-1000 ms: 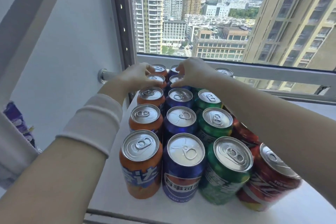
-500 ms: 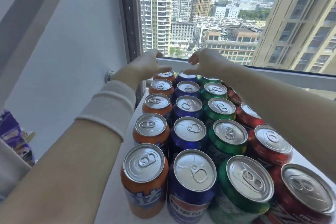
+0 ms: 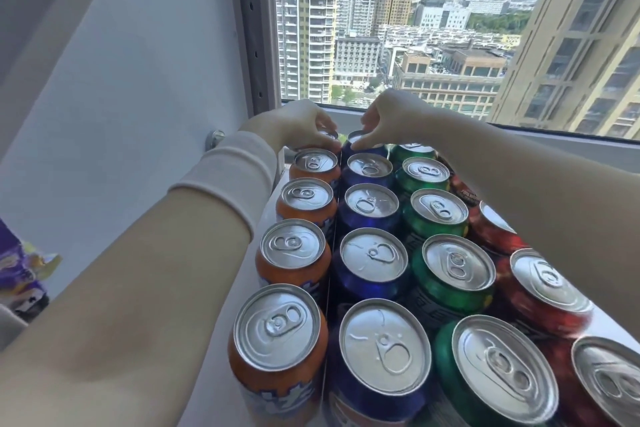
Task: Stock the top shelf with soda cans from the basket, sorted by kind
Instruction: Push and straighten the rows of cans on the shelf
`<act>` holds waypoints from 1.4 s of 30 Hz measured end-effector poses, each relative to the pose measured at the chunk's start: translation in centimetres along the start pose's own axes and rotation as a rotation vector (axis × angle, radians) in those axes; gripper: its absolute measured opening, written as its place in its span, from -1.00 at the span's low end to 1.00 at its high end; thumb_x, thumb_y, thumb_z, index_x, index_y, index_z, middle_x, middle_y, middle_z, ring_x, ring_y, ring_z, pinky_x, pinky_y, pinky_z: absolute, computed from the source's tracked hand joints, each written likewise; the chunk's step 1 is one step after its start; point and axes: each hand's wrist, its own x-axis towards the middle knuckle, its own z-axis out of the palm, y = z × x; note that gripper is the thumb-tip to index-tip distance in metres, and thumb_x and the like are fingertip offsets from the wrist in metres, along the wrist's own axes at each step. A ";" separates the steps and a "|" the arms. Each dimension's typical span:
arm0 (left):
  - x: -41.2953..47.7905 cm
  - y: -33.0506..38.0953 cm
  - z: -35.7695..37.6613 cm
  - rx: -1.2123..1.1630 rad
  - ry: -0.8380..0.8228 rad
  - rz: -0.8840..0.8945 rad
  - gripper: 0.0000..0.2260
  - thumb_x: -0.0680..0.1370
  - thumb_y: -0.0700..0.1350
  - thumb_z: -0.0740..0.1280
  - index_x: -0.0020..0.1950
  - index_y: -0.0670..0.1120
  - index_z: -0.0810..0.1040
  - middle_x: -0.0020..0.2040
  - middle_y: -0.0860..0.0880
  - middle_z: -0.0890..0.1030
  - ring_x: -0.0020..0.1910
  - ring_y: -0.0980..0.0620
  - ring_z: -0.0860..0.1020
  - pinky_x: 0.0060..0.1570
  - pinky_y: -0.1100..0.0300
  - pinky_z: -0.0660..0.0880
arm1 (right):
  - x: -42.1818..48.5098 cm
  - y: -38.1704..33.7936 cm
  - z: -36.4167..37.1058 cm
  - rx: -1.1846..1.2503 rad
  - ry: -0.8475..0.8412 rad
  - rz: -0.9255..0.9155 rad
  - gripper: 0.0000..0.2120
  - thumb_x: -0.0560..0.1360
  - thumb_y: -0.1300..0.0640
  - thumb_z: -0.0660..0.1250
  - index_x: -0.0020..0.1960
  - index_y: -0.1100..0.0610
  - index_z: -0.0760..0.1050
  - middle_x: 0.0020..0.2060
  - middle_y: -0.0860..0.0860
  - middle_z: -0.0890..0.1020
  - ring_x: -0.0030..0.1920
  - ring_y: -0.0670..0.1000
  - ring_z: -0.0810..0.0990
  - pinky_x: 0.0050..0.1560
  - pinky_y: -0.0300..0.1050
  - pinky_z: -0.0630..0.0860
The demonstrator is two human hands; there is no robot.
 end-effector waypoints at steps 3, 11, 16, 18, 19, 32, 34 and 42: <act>0.0 0.1 0.1 0.041 0.001 0.002 -0.54 0.46 0.11 0.38 0.31 0.00 0.48 0.32 -0.01 0.48 0.28 -0.01 0.44 0.14 0.19 0.34 | -0.1 0.2 0.2 0.011 0.017 -0.027 -0.45 0.37 -0.06 0.46 0.19 0.30 0.52 0.13 0.15 0.61 0.12 0.12 0.56 0.16 -0.09 0.47; -0.8 6.0 -0.3 0.136 0.113 0.171 -0.52 0.55 0.07 0.26 0.41 -0.10 0.33 0.42 -0.06 0.37 0.37 -0.04 0.35 0.36 0.09 0.25 | -4.4 5.3 -3.6 0.209 0.212 0.020 -0.49 0.44 0.00 0.37 0.29 0.26 0.42 0.26 0.14 0.52 0.23 0.10 0.51 0.21 -0.15 0.34; 1.0 10.6 3.0 0.265 -0.052 0.282 -0.53 0.55 0.07 0.25 0.41 -0.10 0.35 0.42 -0.06 0.38 0.36 -0.05 0.37 0.34 0.10 0.26 | -7.1 9.7 -3.0 0.129 0.050 0.227 -0.40 0.38 -0.08 0.41 0.30 0.23 0.42 0.29 0.13 0.49 0.28 0.13 0.44 0.28 -0.05 0.31; 1.9 10.9 3.7 0.305 -0.083 0.270 -0.56 0.55 0.07 0.26 0.38 -0.11 0.40 0.39 -0.06 0.42 0.33 -0.06 0.40 0.31 0.11 0.29 | -7.1 10.2 -2.5 0.171 0.036 0.251 -0.36 0.34 -0.10 0.44 0.29 0.24 0.43 0.27 0.13 0.51 0.26 0.13 0.46 0.20 -0.09 0.36; 2.3 11.0 3.9 0.311 -0.096 0.269 -0.57 0.55 0.06 0.27 0.36 -0.10 0.42 0.36 -0.06 0.44 0.31 -0.06 0.42 0.29 0.11 0.31 | -7.0 10.3 -2.3 0.179 0.040 0.255 -0.36 0.33 -0.10 0.45 0.28 0.24 0.45 0.25 0.12 0.52 0.23 0.12 0.48 0.14 -0.13 0.37; 2.6 11.4 4.4 0.391 -0.105 0.268 -0.59 0.58 0.03 0.22 0.36 -0.14 0.40 0.32 -0.11 0.47 0.26 -0.10 0.44 0.23 0.09 0.36 | -6.7 10.6 -2.3 0.148 0.101 0.208 -0.38 0.33 -0.07 0.47 0.28 0.22 0.46 0.17 0.10 0.59 0.01 0.01 0.56 -0.04 -0.23 0.46; 1.9 11.8 4.1 0.381 -0.095 0.244 -0.56 0.59 0.06 0.18 0.40 -0.14 0.36 0.36 -0.12 0.43 0.30 -0.10 0.41 0.26 0.08 0.32 | -7.5 10.3 -2.5 0.163 0.121 0.204 -0.36 0.36 -0.10 0.43 0.31 0.22 0.42 0.23 0.12 0.54 0.16 0.08 0.54 0.13 -0.15 0.43; -2.7 12.2 3.2 0.195 -0.056 0.297 -0.59 0.48 0.09 0.35 0.26 -0.07 0.48 0.24 -0.06 0.53 0.16 -0.02 0.51 0.09 0.20 0.37 | -12.5 9.0 -2.2 0.229 0.135 0.203 -0.39 0.34 -0.11 0.44 0.26 0.22 0.47 0.18 0.09 0.57 0.11 0.02 0.52 0.01 -0.20 0.36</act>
